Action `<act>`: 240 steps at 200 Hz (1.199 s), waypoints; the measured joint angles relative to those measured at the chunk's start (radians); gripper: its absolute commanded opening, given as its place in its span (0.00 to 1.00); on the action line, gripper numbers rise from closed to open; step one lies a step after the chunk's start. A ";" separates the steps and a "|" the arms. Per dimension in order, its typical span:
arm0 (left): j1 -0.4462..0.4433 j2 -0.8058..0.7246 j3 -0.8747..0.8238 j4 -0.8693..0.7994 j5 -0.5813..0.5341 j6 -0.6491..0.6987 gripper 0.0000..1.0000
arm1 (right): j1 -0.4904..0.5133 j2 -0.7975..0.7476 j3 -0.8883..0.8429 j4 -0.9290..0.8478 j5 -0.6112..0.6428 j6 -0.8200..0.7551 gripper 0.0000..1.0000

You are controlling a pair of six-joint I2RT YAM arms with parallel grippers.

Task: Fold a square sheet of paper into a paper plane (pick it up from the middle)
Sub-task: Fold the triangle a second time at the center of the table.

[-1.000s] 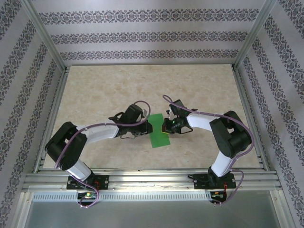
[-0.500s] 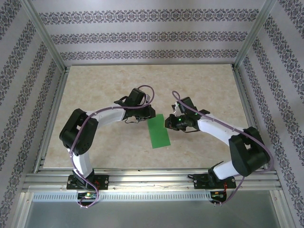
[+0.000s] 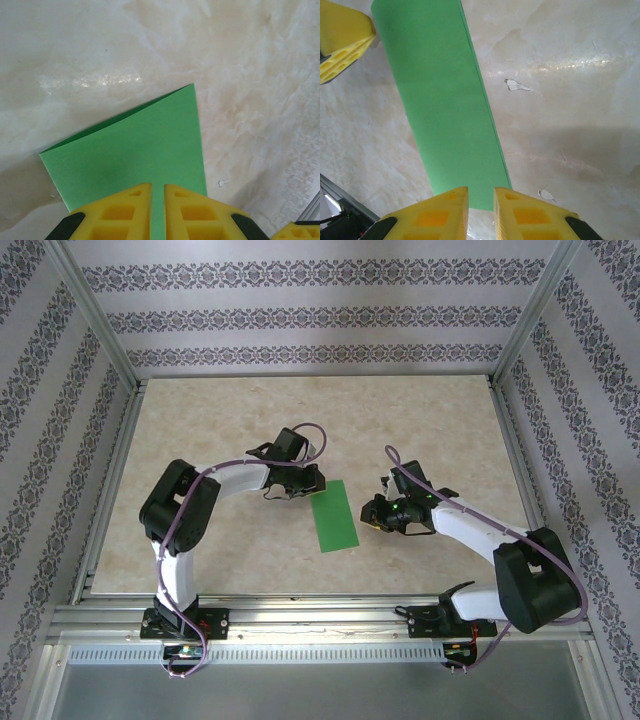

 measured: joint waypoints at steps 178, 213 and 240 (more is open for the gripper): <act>0.016 0.045 -0.062 0.102 0.037 -0.005 0.16 | -0.002 0.133 -0.008 0.010 -0.114 0.021 0.34; 0.016 0.049 -0.062 0.109 0.046 -0.004 0.16 | 0.011 0.162 -0.011 0.013 -0.130 0.021 0.37; 0.016 0.057 -0.056 0.114 0.057 -0.004 0.16 | 0.011 0.182 -0.011 0.019 -0.144 0.023 0.36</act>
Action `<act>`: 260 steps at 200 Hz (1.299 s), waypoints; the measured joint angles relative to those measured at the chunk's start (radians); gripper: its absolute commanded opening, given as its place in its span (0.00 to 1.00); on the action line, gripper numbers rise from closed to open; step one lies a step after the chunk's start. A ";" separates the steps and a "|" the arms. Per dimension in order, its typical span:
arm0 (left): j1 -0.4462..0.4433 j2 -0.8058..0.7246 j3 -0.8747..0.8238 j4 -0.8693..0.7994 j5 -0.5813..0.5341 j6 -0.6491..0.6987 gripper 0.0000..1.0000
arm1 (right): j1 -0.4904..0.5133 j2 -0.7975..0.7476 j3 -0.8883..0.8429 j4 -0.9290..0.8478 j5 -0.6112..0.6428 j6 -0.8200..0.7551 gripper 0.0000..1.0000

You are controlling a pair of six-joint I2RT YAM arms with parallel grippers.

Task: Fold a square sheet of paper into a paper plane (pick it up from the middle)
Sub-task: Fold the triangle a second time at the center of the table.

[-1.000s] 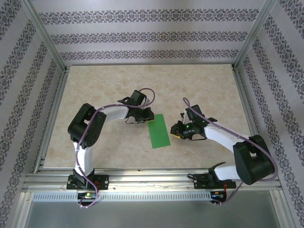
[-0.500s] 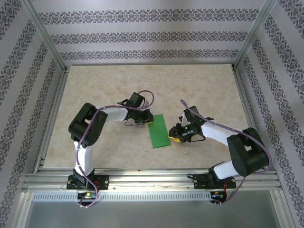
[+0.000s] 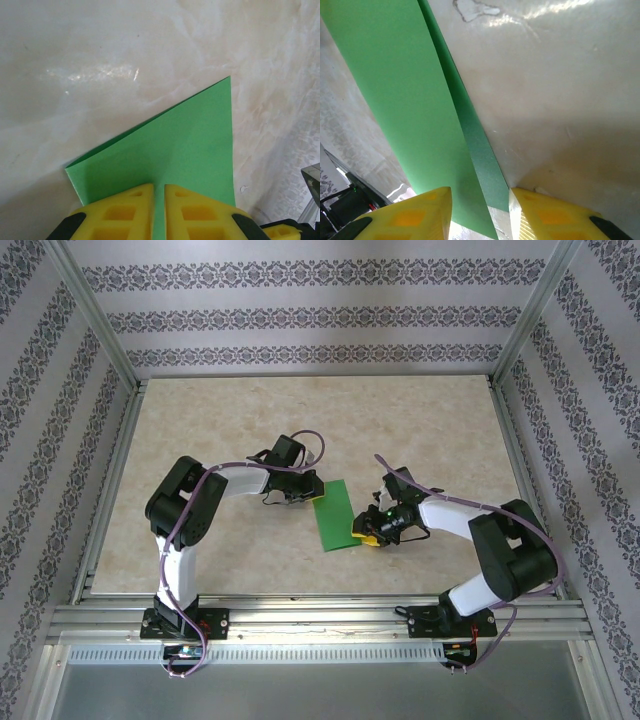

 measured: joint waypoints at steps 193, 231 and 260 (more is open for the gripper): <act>0.000 0.024 0.183 -0.136 0.050 0.264 0.37 | -0.126 0.175 0.068 0.274 -0.190 0.021 0.29; -0.031 -0.186 0.062 -0.089 -0.008 0.270 0.39 | -0.127 0.216 0.091 0.287 -0.217 0.021 0.26; -0.141 -0.298 -0.056 -0.036 -0.117 0.299 0.42 | -0.128 0.225 0.107 0.288 -0.230 0.013 0.23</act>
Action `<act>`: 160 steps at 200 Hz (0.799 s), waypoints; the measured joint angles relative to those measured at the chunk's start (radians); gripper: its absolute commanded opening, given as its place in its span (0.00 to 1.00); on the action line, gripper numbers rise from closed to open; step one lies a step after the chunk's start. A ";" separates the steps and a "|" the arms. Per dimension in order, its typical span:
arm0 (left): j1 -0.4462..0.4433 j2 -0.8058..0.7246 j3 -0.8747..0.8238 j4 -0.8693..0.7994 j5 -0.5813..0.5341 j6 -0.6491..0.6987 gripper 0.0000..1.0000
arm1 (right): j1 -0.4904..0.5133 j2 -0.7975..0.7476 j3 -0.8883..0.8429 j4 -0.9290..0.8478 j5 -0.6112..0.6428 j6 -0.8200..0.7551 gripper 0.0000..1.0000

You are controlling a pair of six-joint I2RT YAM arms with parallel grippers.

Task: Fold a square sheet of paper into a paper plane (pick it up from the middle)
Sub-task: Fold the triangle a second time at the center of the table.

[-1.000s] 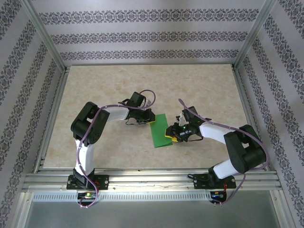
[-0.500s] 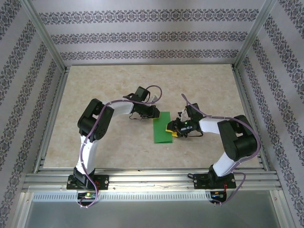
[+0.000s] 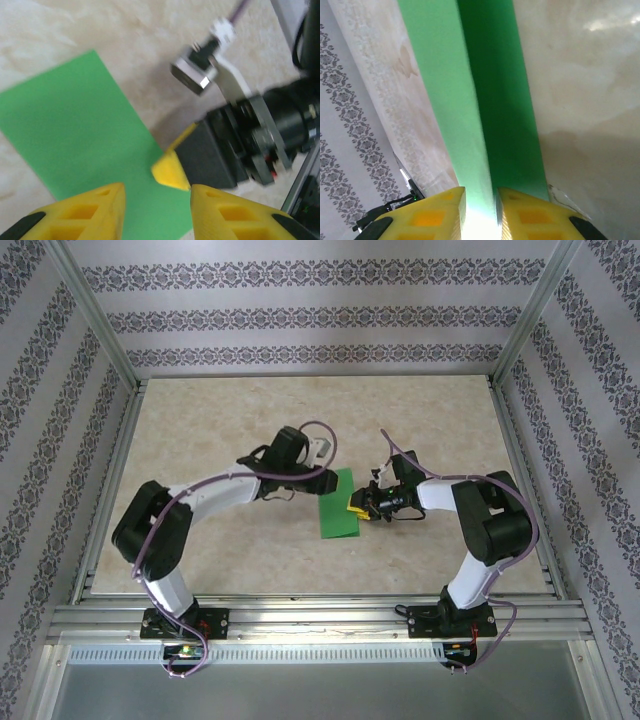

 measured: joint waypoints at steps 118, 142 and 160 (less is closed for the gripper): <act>-0.446 0.167 -0.008 0.013 -0.591 0.335 0.65 | -0.006 0.000 0.011 0.000 -0.039 -0.014 0.24; -0.451 0.192 0.032 -0.002 -0.679 0.364 0.64 | -0.006 0.000 0.011 0.000 -0.041 -0.014 0.24; -0.451 0.194 0.043 -0.006 -0.734 0.375 0.59 | -0.006 0.000 0.011 0.000 -0.040 -0.014 0.24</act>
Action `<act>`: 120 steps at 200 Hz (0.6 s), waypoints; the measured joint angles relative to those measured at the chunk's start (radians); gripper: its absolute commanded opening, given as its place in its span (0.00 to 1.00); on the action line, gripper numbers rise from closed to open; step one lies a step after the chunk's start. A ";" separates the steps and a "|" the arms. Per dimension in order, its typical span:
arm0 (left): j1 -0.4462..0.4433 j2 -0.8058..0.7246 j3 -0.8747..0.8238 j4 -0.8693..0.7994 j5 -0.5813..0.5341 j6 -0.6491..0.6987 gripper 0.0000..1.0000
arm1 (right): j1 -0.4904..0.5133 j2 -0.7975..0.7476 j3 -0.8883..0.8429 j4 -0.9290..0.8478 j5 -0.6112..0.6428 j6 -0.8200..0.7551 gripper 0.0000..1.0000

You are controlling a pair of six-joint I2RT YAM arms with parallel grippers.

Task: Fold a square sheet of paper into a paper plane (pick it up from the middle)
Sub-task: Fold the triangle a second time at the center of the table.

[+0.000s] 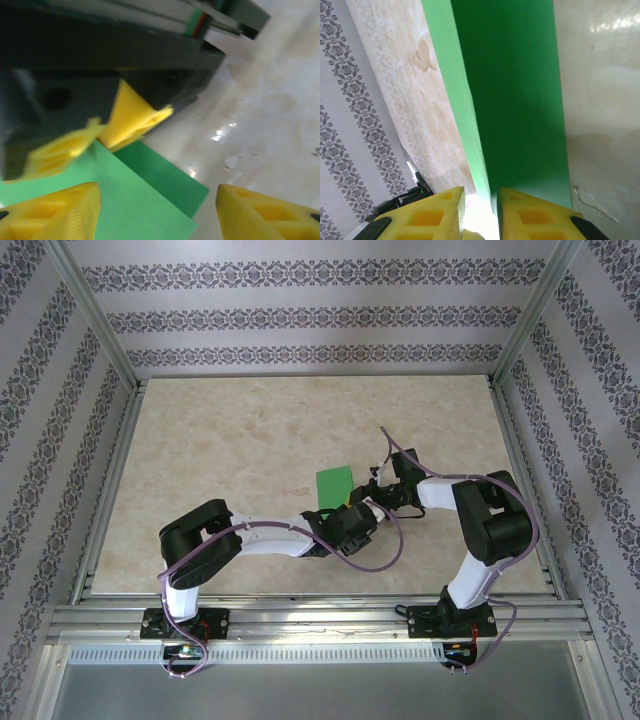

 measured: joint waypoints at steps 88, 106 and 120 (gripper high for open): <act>0.000 0.000 0.004 -0.027 -0.044 0.038 0.11 | 0.000 0.000 0.000 0.000 0.000 0.001 0.25; 0.000 0.000 0.004 -0.029 -0.042 0.040 0.04 | 0.000 0.000 0.000 0.000 0.000 0.001 0.25; 0.000 0.000 0.004 -0.031 -0.041 0.040 0.00 | 0.000 0.000 0.000 0.000 0.005 0.001 0.26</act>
